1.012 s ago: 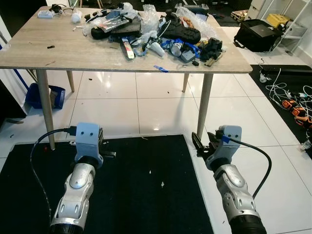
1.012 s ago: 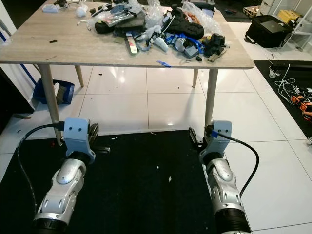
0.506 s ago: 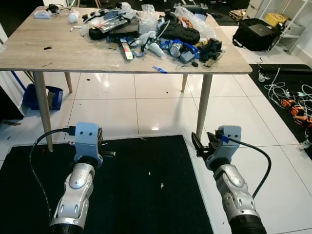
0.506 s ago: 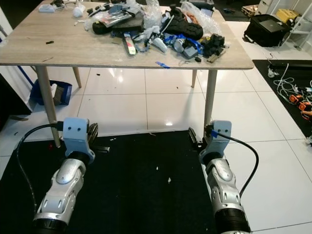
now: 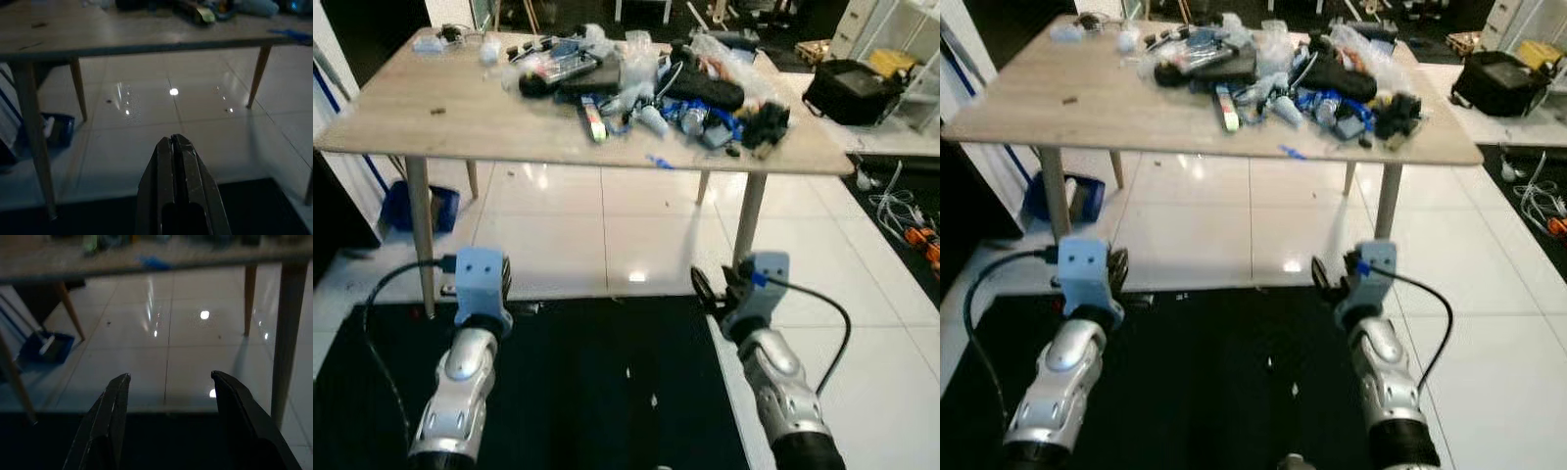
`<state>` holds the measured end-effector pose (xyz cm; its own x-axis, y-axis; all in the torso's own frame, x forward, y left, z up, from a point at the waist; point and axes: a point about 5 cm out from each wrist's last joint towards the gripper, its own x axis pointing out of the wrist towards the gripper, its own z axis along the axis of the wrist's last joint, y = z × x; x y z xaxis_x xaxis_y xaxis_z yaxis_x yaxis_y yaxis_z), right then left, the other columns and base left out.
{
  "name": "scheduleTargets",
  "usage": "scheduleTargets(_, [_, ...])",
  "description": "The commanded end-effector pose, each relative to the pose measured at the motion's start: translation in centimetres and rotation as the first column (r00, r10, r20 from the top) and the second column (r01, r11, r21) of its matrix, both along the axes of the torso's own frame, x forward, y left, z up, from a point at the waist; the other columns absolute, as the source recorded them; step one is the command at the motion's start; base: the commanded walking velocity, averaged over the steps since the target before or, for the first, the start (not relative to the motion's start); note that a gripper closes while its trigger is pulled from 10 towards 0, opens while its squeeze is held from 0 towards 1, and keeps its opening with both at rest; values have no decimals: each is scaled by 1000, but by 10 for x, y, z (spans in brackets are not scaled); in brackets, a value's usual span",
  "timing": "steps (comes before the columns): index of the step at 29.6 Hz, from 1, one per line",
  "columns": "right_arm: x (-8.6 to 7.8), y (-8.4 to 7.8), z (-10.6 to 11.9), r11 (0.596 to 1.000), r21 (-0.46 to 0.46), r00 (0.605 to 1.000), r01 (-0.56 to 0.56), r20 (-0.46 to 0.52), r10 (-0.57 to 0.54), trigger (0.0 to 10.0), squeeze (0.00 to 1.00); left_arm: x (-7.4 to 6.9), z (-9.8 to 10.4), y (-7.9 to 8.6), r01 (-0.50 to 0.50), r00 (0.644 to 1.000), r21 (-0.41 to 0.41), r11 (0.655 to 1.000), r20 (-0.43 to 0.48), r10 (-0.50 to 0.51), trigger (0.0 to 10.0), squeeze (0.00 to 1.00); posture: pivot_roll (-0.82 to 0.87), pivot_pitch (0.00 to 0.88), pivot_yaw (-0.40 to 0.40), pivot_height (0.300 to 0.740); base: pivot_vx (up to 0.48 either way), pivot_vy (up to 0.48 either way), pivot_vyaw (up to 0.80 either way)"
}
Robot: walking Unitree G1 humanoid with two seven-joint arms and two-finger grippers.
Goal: Picking trash to rubbish bin
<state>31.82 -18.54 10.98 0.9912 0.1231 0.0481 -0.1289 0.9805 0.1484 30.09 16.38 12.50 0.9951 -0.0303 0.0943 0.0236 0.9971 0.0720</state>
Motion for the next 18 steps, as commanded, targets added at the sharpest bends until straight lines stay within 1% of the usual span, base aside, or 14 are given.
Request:
scheduleTargets(1, [-3,4,-6,1000,14,1000,-6,-25,7,10000,0,-3,-4,6,-18,1000,5,1000,-16,18,10000,0,11,151,-48,740,315,0,0])
scheduleTargets(15, [-2,4,-5,1000,18,1000,-6,-22,6,10000,0,-3,-4,6,-16,1000,4,1000,-14,16,10000,0,12,153,-48,740,315,0,0])
scheduleTargets(18, [-2,5,-7,999,33,999,-5,-33,6,10000,0,-3,-5,5,-14,1000,2,1000,-20,14,10000,0,12,153,-48,740,304,0,0])
